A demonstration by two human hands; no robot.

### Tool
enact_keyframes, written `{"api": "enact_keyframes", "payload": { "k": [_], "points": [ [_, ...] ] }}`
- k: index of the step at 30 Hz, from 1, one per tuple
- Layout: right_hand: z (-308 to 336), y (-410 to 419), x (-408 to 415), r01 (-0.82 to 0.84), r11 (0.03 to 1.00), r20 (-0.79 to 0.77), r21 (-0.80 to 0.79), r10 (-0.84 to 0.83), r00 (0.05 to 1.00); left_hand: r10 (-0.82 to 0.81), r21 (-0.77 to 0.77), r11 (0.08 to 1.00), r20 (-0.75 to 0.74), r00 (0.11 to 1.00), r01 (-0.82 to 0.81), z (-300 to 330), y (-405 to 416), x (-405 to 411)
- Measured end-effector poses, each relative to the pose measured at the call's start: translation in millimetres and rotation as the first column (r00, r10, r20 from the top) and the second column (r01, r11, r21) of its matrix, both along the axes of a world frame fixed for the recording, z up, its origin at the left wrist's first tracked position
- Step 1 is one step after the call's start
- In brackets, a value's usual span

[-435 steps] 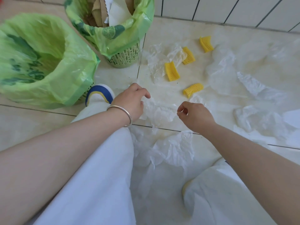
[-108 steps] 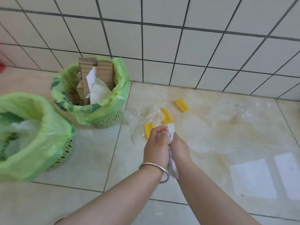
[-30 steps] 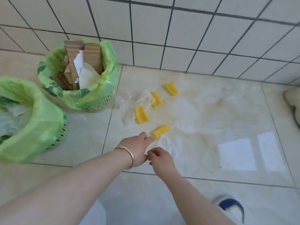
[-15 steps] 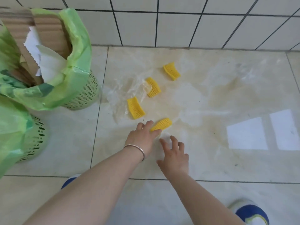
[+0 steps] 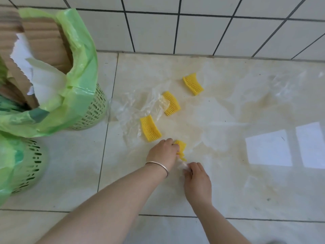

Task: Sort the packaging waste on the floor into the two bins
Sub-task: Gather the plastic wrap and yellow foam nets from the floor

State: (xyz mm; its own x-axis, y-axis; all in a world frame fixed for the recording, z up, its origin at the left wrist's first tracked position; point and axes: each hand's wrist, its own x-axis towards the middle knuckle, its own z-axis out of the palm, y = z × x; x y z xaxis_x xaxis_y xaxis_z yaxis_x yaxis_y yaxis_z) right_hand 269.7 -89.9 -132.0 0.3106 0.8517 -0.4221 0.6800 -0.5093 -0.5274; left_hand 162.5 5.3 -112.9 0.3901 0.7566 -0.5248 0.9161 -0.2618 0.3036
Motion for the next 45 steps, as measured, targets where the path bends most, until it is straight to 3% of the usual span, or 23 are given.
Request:
{"api": "enact_keyframes", "payload": {
  "k": [2, 4, 7, 9, 11, 16, 19, 21, 25, 29, 32, 35, 41, 43, 45],
  "points": [
    [14.5, 21.3, -2.7, 0.118, 0.992, -0.076, 0.051, -0.114, 0.991, 0.106, 0.22, 0.963, 0.225, 0.969, -0.157, 7.4, 4.8, -5.7],
    [28.3, 47.3, -4.0, 0.201, 0.976, -0.127, 0.087, -0.189, 0.974, 0.163, 0.479, 0.814, 0.356, 0.92, -0.329, 13.8, 14.3, -18.5],
    [40.3, 88.5, -5.5, 0.113, 0.985, -0.043, 0.133, -0.108, 0.993, 0.36, 0.521, 0.664, 0.405, 0.841, -0.536, 11.6, 33.5, -41.2],
    [42.0, 115.5, -8.7, -0.065, 0.985, 0.123, 0.162, 0.045, 0.991, 0.478, 0.441, 0.696, 0.305, 0.824, -0.567, 6.6, 46.8, -50.7],
    [39.6, 143.1, -13.7, -0.236, 0.964, 0.241, 0.122, 0.201, 0.949, 0.527, 0.277, 0.793, 0.131, 0.839, -0.542, -0.4, 56.9, -53.8],
    [30.9, 200.0, -24.1, -0.428, 0.892, 0.235, -0.148, 0.452, 0.861, 0.479, 0.144, 0.87, -0.013, 0.878, -0.472, -13.9, 79.9, -59.0],
    [21.6, 215.1, -27.9, -0.45, 0.872, 0.215, -0.195, 0.485, 0.847, 0.406, 0.211, 0.893, 0.0, 0.914, -0.397, -19.9, 87.3, -60.9],
    [15.7, 217.8, -28.4, -0.468, 0.871, 0.252, -0.151, 0.491, 0.834, 0.323, 0.322, 0.888, 0.066, 0.944, -0.327, -25.1, 89.1, -63.0],
    [9.0, 217.6, -29.4, -0.438, 0.899, 0.26, -0.015, 0.426, 0.866, 0.223, 0.382, 0.889, 0.116, 0.968, -0.251, -36.5, 86.7, -69.4],
    [9.3, 208.9, -33.6, -0.341, 0.939, 0.168, -0.039, 0.343, 0.924, 0.223, 0.34, 0.907, 0.112, 0.968, -0.248, -37.4, 79.3, -68.0],
    [18.0, 195.1, -28.6, -0.346, 0.926, 0.236, -0.153, 0.374, 0.897, 0.332, 0.194, 0.917, 0.11, 0.937, -0.348, -27.0, 81.9, -62.6],
    [30.6, 172.0, -15.0, -0.272, 0.942, 0.239, -0.196, 0.315, 0.918, 0.449, 0.056, 0.883, 0.186, 0.874, -0.466, -10.3, 79.1, -55.8],
    [46.8, 128.2, 22.0, -0.091, 0.977, 0.164, -0.193, 0.124, 0.979, 0.601, -0.115, 0.774, 0.444, 0.665, -0.622, 30.3, 54.6, -34.7],
    [53.2, 120.3, 30.9, -0.136, 0.966, 0.138, -0.22, 0.169, 0.976, 0.663, -0.19, 0.712, 0.5, 0.557, -0.676, 43.2, 48.5, -21.2],
    [63.3, 118.8, 36.6, -0.16, 0.958, 0.082, -0.236, 0.184, 0.979, 0.763, -0.353, 0.596, 0.53, 0.37, -0.722, 51.0, 46.0, -6.0]
  ]
}}
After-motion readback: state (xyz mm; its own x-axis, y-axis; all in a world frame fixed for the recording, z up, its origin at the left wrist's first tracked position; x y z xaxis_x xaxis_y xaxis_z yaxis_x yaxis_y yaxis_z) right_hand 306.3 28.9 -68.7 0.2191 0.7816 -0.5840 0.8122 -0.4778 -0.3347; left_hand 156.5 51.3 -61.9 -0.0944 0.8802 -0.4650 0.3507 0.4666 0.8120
